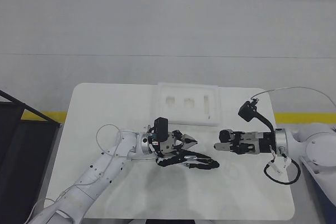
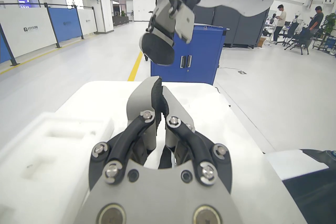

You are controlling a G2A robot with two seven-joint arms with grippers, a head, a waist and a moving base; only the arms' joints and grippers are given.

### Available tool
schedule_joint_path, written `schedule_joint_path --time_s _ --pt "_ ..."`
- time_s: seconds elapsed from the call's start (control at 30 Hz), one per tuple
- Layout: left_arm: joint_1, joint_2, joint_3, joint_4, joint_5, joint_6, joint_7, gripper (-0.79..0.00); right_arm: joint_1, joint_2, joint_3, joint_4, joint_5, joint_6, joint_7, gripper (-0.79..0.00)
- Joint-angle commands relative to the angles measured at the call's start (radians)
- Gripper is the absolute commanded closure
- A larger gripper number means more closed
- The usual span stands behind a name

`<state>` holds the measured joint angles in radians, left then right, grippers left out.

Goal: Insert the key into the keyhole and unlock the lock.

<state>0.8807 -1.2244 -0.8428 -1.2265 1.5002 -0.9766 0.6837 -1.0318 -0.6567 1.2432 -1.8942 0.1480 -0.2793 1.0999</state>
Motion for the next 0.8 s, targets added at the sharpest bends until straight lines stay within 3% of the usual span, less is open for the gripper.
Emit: schedule_joint_path --time_s 0.0,0.17,0.43,0.53,0.77 --pt "0.006 -0.001 0.006 0.020 0.009 0.016 0.006 0.000 -0.016 0.004 0.029 0.004 -0.009 0.000 -0.008 -0.785" --pt "0.010 -0.007 0.013 0.046 0.017 0.077 0.044 0.000 -0.065 0.012 0.094 -0.009 -0.031 -0.015 -0.047 -0.785" --pt "-0.020 0.004 -0.036 0.021 -0.018 0.022 0.078 0.000 -0.126 0.010 0.170 -0.031 -0.027 -0.151 -0.186 -0.785" --pt "-0.047 0.017 -0.071 -0.004 -0.028 -0.036 0.041 0.000 -0.138 0.005 0.183 -0.019 -0.054 -0.240 -0.265 -0.785" --pt "-0.129 0.073 -0.073 -0.027 -0.133 -0.036 -0.078 0.000 -0.103 -0.016 0.147 0.039 -0.182 -0.425 -0.404 -0.785"
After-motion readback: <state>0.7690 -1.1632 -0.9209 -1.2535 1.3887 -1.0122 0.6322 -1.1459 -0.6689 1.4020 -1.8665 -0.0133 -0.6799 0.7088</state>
